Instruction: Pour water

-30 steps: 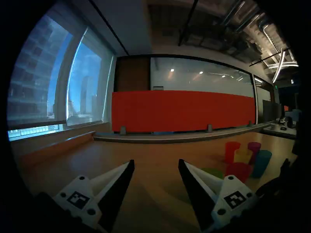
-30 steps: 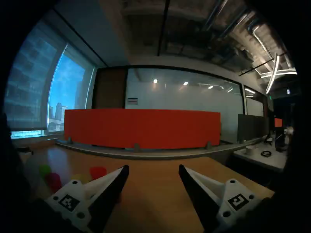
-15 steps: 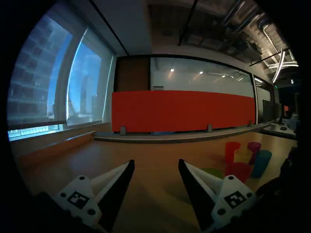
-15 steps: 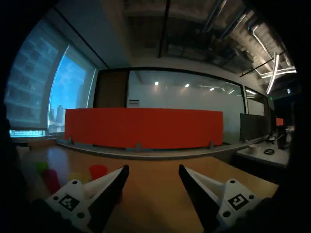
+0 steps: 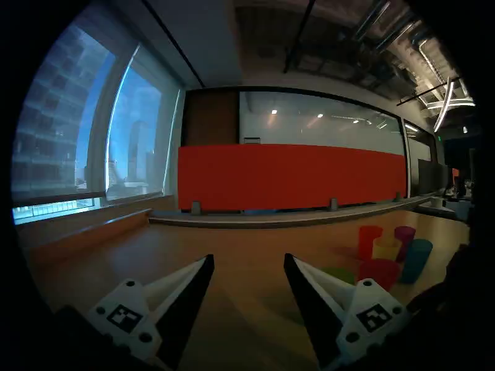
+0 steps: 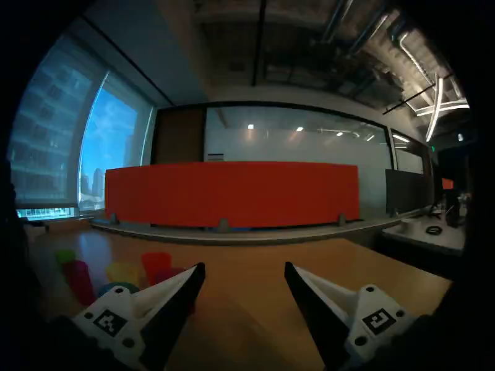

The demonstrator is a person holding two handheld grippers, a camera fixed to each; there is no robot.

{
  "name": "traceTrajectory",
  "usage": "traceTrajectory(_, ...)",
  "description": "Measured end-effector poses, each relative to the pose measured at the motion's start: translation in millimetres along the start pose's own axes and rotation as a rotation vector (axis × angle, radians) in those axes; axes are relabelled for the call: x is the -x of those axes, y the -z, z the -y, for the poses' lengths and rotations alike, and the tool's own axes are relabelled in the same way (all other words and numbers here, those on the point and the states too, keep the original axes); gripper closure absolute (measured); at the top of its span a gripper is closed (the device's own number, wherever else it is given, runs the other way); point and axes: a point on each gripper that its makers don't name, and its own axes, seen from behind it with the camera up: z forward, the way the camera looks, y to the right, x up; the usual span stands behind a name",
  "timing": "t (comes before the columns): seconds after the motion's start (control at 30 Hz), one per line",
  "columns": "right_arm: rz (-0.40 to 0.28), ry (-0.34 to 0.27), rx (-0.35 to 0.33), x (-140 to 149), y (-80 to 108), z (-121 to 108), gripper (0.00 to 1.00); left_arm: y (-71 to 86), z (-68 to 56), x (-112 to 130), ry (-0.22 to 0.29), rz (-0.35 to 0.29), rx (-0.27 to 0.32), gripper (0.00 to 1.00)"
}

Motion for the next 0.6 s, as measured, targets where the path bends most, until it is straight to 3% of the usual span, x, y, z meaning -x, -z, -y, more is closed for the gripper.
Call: traceTrajectory(0.6,0.026,0.003,0.015,11.9,-3.5,-5.2,0.01,-1.1,0.1,-0.2,0.000,0.000,0.000,0.17)
